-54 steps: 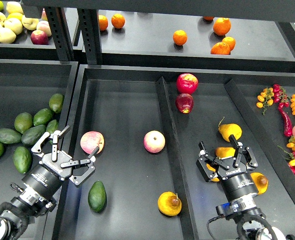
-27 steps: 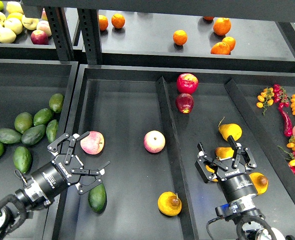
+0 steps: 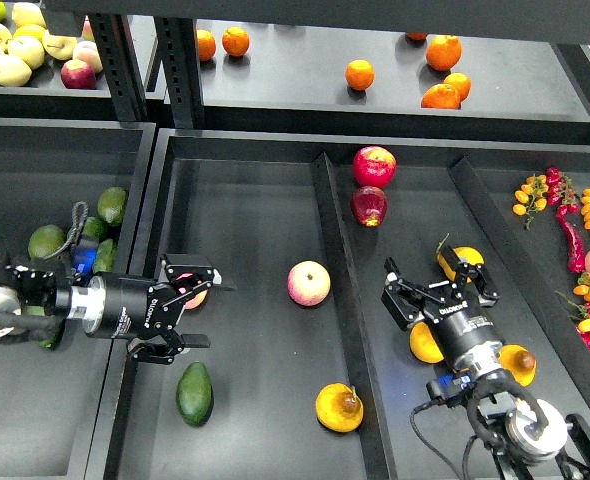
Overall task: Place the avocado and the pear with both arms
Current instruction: 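Lower the left gripper over the avocado and close it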
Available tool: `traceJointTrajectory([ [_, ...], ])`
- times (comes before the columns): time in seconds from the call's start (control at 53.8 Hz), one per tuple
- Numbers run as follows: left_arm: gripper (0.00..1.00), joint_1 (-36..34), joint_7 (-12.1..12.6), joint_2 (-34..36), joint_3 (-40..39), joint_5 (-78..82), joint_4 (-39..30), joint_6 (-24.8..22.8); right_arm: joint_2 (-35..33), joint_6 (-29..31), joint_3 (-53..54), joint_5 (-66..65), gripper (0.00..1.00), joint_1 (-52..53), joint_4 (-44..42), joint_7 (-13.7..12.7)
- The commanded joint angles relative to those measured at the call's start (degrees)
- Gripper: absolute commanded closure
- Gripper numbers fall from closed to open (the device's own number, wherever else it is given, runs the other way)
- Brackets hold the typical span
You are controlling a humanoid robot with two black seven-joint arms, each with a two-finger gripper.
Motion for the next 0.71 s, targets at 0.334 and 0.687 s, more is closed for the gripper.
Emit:
traceJointTrajectory([
  [0.334,0.00,-25.16,0.01,0.08,38.89,10.62,1.06,0.00,0.00,-7.80,0.52,-0.10,0.00,11.87,-4.16,0.12],
  [0.687,0.00,-36.06,0.01,-13.71,51.02,10.89,11.95,0.00,0.00,-7.80,0.34,-0.10,0.00,12.75,-4.69,0.12],
])
